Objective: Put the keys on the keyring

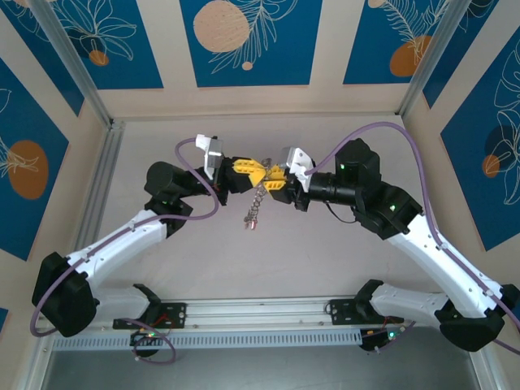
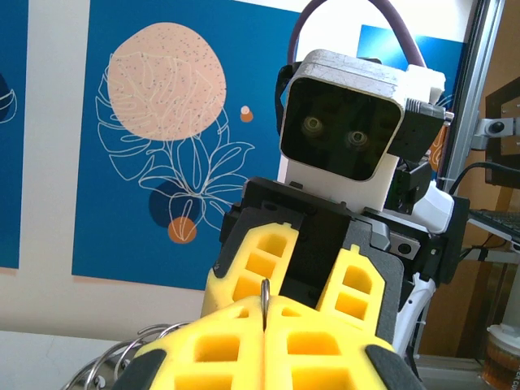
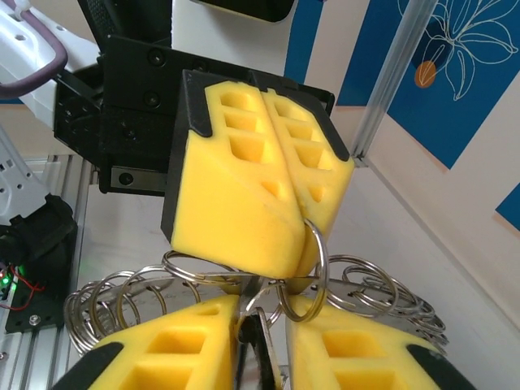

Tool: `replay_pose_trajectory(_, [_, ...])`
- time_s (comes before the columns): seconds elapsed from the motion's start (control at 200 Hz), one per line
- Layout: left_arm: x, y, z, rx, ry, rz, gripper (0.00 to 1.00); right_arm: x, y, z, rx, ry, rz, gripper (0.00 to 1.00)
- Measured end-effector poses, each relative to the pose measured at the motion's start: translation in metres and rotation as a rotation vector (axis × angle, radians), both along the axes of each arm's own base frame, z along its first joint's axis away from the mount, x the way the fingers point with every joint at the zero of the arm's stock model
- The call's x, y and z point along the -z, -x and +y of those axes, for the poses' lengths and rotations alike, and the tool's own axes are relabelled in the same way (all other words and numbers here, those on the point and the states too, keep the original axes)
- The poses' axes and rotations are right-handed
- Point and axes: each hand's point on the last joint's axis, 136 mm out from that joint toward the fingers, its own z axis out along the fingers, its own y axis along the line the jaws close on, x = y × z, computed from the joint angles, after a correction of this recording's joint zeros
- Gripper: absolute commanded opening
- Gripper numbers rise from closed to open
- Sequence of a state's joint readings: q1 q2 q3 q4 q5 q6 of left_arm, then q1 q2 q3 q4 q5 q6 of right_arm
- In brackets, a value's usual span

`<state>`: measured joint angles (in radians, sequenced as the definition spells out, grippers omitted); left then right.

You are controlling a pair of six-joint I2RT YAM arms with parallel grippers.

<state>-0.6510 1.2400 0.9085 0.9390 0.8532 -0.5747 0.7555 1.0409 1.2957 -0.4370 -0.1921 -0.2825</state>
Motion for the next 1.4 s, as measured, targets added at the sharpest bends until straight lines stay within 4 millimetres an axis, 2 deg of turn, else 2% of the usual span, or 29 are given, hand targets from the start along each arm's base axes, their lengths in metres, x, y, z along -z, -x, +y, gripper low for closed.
replay_pose_trajectory(0.16, [0.000, 0.000, 0.000, 0.000, 0.000, 0.000, 0.00, -0.003, 0.005, -0.003, -0.008, -0.010, -0.014, 0.33])
replay_pose_trajectory(0.49, [0.003, 0.000, -0.001, 0.003, -0.010, 0.010, 0.00, -0.022, 0.024, -0.016, -0.032, -0.077, -0.039, 0.33])
replay_pose_trajectory(0.665, [0.003, 0.000, -0.001, 0.003, -0.014, 0.014, 0.00, -0.027, 0.019, -0.017, -0.032, -0.112, -0.014, 0.31])
replay_pose_trajectory(0.85, [0.001, 0.003, 0.000, 0.011, -0.012, 0.005, 0.00, -0.025, 0.010, -0.015, -0.017, -0.123, 0.029, 0.30])
replay_pose_trajectory(1.281, [-0.003, 0.009, 0.002, 0.037, 0.001, -0.011, 0.00, -0.024, 0.008, -0.011, -0.033, -0.142, 0.075, 0.33])
replay_pose_trajectory(1.396, [-0.003, 0.011, 0.003, 0.040, 0.001, -0.014, 0.00, -0.025, 0.007, -0.012, -0.032, -0.146, 0.081, 0.31])
